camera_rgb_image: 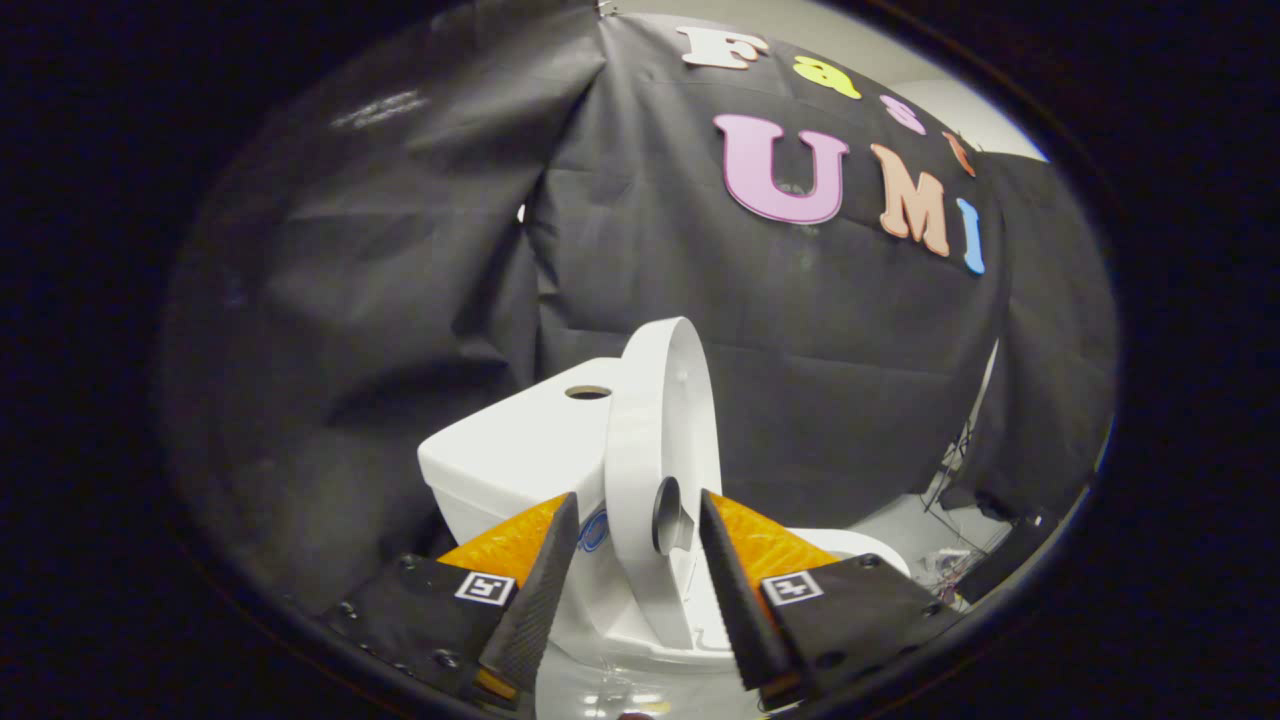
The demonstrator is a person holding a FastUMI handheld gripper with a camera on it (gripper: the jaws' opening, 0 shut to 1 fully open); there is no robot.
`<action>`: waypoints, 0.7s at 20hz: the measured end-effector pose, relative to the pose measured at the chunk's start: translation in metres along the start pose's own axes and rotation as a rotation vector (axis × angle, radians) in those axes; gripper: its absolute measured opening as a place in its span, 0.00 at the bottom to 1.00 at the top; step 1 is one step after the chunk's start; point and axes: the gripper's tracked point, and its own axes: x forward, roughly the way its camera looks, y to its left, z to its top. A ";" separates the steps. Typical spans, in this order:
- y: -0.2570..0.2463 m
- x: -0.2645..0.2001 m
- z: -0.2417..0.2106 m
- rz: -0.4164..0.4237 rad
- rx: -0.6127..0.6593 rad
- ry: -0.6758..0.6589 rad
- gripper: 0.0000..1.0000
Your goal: Open the toilet lid.
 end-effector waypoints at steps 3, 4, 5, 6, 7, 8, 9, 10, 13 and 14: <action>-0.010 -0.011 -0.002 0.001 -0.019 -0.012 0.90; -0.013 -0.015 -0.001 0.003 -0.015 -0.021 0.95; -0.018 -0.019 -0.002 -0.001 -0.007 -0.028 0.95; -0.022 -0.024 -0.001 0.001 0.005 -0.037 0.96; -0.027 -0.027 0.002 0.007 0.020 -0.046 0.97; -0.032 -0.031 0.004 0.011 0.034 -0.056 0.98; -0.036 -0.036 0.006 0.015 0.045 -0.070 0.99; -0.039 -0.040 0.008 0.019 0.047 -0.079 0.99; -0.052 -0.049 -0.002 0.013 0.019 -0.047 1.00; -0.054 -0.055 -0.009 0.019 0.014 -0.025 1.00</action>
